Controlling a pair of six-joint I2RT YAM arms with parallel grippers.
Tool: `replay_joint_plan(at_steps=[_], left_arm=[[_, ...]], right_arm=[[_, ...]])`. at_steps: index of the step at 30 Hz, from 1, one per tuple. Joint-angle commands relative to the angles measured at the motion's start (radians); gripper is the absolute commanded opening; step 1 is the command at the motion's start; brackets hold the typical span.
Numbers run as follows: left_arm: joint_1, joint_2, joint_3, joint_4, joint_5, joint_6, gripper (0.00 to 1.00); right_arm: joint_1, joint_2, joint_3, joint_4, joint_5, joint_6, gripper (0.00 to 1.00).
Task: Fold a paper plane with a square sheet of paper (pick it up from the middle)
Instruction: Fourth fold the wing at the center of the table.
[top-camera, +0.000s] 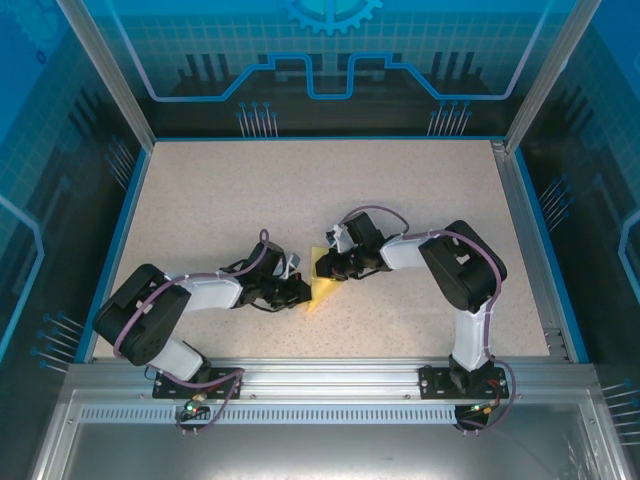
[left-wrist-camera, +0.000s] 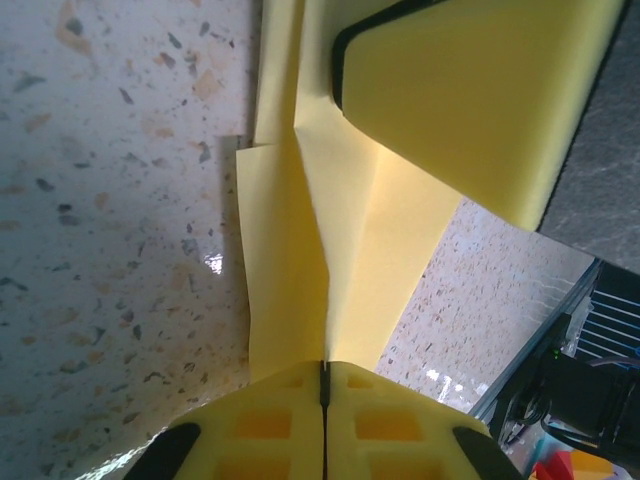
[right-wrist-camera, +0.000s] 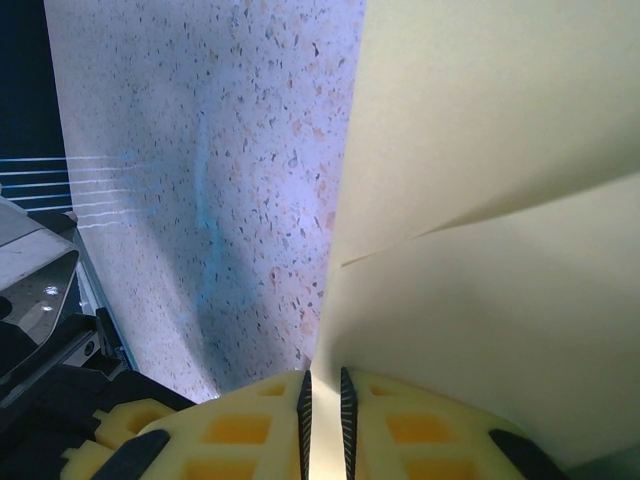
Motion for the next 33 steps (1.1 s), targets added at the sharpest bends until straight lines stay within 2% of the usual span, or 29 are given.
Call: replay_joint_plan(at_steps=[1, 17, 23, 29, 33], left_arm=[[-0.002, 0.008, -0.011, 0.004, 0.039, 0.019, 0.06], [-0.003, 0.046, -0.004, -0.043, 0.105, 0.066, 0.11], [-0.003, 0.026, -0.002, -0.066, 0.108, 0.08, 0.1], [-0.003, 0.066, 0.009, -0.095, 0.097, 0.093, 0.17], [-0.003, 0.081, 0.008, -0.091, 0.096, 0.094, 0.12]], right_arm=[[-0.005, 0.06, -0.022, -0.083, 0.035, -0.018, 0.18], [-0.006, 0.062, -0.022, -0.093, 0.045, -0.025, 0.19], [-0.006, 0.067, -0.022, -0.095, 0.046, -0.024, 0.19], [-0.006, 0.069, -0.027, -0.093, 0.046, -0.024, 0.19], [-0.006, 0.067, -0.028, -0.096, 0.051, -0.023, 0.19]])
